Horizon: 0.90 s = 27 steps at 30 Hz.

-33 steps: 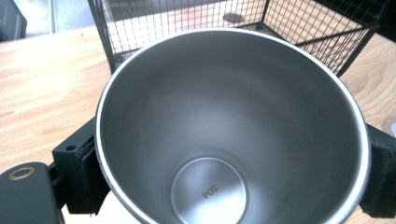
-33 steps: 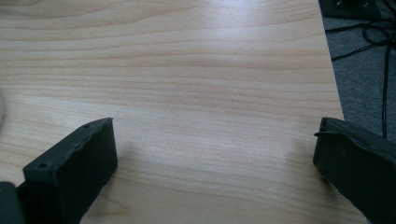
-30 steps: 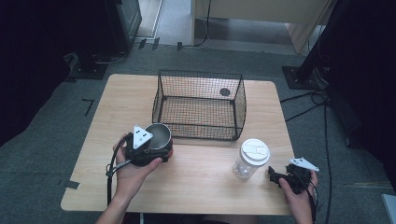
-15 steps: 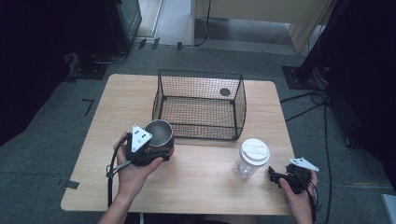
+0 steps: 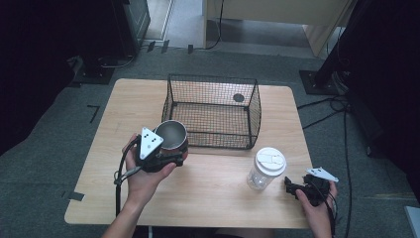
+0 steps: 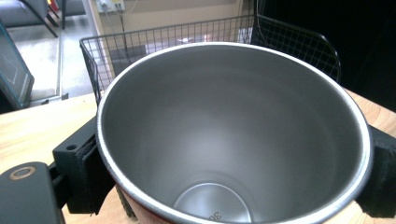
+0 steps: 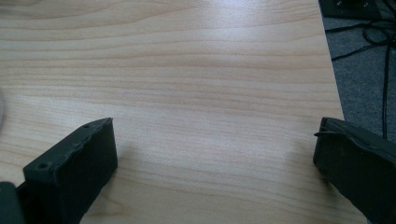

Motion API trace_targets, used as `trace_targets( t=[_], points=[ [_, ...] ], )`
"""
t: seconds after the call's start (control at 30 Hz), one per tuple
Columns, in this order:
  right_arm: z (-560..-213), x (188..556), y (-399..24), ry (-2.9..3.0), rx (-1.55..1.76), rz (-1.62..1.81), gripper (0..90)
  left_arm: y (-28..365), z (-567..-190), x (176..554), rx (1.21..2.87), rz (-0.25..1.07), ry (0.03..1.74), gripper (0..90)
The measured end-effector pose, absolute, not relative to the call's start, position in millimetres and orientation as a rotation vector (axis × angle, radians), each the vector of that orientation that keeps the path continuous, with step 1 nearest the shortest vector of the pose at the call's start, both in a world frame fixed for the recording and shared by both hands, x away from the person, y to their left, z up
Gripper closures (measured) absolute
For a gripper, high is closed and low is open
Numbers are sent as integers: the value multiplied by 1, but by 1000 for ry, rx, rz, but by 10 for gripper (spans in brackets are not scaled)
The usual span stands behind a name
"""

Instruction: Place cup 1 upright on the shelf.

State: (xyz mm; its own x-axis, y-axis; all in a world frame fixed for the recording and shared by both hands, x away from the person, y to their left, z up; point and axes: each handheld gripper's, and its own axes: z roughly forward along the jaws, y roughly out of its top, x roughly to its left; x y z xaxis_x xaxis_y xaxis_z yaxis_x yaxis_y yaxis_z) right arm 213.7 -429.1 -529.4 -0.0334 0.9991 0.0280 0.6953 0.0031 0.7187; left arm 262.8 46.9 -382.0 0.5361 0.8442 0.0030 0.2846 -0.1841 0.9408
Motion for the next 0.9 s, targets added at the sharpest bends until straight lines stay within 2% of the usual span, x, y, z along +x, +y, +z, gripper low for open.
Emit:
trace_targets(
  t=[0.9],
  points=[
    [-529, 212, -429, 1786, 1738, 783, 0, 32, -356, 285, 1679, 665, 906, 78]
  ],
)
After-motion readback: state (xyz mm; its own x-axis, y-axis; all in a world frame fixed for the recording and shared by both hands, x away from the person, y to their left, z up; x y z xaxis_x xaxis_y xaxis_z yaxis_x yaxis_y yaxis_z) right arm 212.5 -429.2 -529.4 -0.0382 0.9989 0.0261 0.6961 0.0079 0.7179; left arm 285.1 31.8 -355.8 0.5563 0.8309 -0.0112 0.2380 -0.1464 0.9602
